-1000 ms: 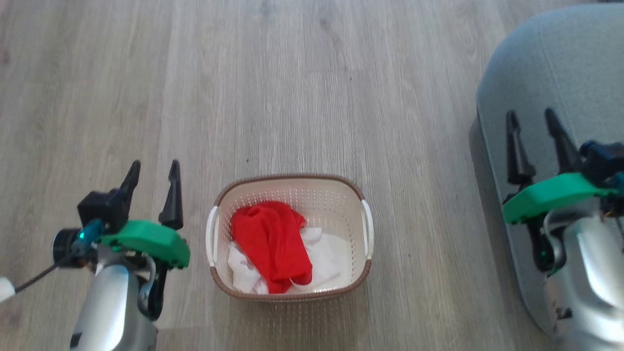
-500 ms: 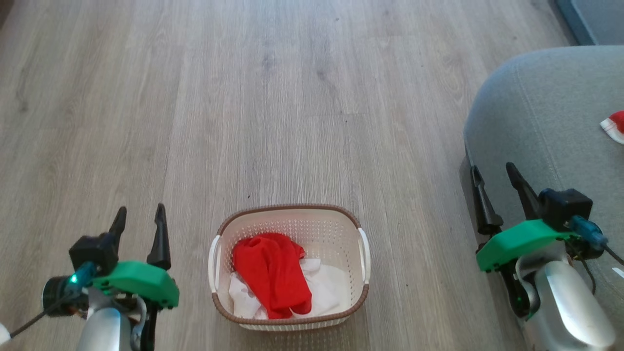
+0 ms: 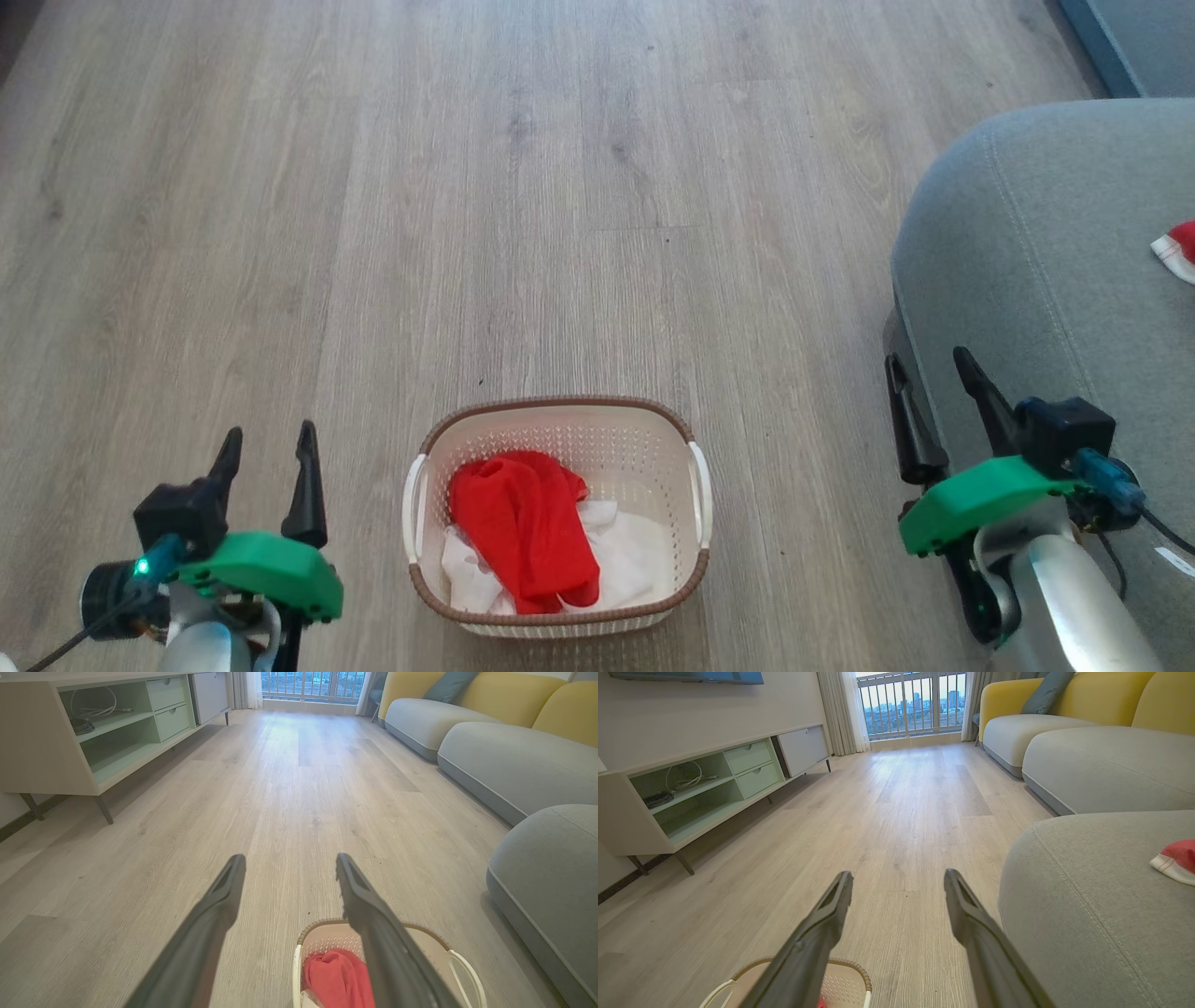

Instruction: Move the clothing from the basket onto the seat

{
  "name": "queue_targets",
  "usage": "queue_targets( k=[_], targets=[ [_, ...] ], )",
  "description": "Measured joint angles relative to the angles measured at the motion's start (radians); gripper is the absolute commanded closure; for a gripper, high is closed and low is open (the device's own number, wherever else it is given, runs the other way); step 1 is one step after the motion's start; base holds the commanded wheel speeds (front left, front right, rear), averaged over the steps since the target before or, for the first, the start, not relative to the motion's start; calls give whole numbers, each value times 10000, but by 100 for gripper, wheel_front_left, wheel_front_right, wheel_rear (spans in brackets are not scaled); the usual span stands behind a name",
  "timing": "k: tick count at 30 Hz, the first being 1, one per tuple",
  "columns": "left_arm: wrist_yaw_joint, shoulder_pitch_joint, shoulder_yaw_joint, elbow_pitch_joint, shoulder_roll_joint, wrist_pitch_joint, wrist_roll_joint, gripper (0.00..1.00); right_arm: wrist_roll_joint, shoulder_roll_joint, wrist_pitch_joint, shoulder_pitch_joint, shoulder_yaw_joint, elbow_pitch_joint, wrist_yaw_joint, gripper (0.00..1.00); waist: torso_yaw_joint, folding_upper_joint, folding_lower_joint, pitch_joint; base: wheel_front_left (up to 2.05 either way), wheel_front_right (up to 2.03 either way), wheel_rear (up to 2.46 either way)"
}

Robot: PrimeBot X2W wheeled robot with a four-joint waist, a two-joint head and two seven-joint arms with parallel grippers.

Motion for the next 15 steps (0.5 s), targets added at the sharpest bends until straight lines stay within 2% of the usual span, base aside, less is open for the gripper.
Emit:
queue_targets(
  k=[9, 15],
  targets=[
    [25, -1, -261, 38, -2, -2, -46, 0, 0, 0, 0, -6, 21, -46, 0, 0, -56, 0, 0, 151, 0, 0, 0],
    [-15, -101, -667, 240, -4, 0, -161, 0, -82, 0, 0, -430, 105, -382, 0, 0, -173, 0, 2, 840, 0, 0, 0]
  ],
)
